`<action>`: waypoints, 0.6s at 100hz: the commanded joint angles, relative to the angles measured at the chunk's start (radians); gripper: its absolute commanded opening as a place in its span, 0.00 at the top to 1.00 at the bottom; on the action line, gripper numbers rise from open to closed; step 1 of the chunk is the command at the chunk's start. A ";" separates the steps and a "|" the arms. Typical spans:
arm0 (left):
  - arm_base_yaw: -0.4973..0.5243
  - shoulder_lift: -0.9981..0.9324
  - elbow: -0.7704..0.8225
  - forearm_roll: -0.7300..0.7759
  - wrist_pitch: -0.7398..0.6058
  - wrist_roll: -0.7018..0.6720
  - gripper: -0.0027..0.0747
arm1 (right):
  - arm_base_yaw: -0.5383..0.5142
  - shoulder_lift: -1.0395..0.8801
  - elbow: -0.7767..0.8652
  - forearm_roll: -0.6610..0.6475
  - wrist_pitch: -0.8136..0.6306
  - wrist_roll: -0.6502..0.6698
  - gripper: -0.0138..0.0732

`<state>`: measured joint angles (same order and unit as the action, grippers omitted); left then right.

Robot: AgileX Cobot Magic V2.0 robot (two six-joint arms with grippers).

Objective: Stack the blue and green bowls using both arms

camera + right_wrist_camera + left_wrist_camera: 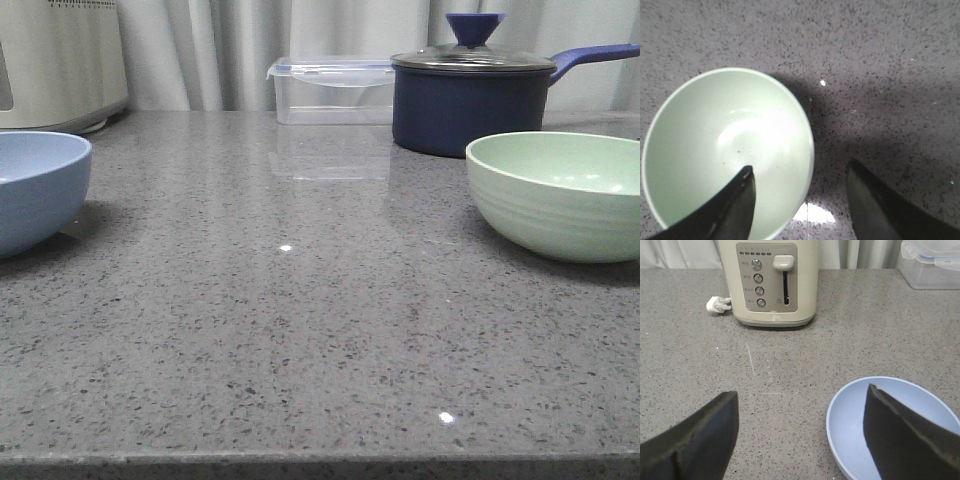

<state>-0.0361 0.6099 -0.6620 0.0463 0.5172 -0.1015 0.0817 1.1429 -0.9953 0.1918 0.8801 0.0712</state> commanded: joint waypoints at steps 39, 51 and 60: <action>-0.002 0.004 -0.035 -0.007 -0.069 -0.009 0.30 | -0.001 0.214 -0.104 0.016 0.013 -0.012 0.45; -0.002 0.004 -0.035 -0.007 -0.071 -0.009 0.30 | -0.001 0.243 -0.104 0.016 0.013 -0.012 0.47; -0.002 0.004 -0.035 -0.007 -0.073 -0.009 0.30 | -0.001 0.251 -0.104 0.016 0.010 -0.012 0.47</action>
<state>-0.0361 0.6099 -0.6620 0.0447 0.5172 -0.1015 0.0817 1.4113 -1.0670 0.1941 0.9184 0.0680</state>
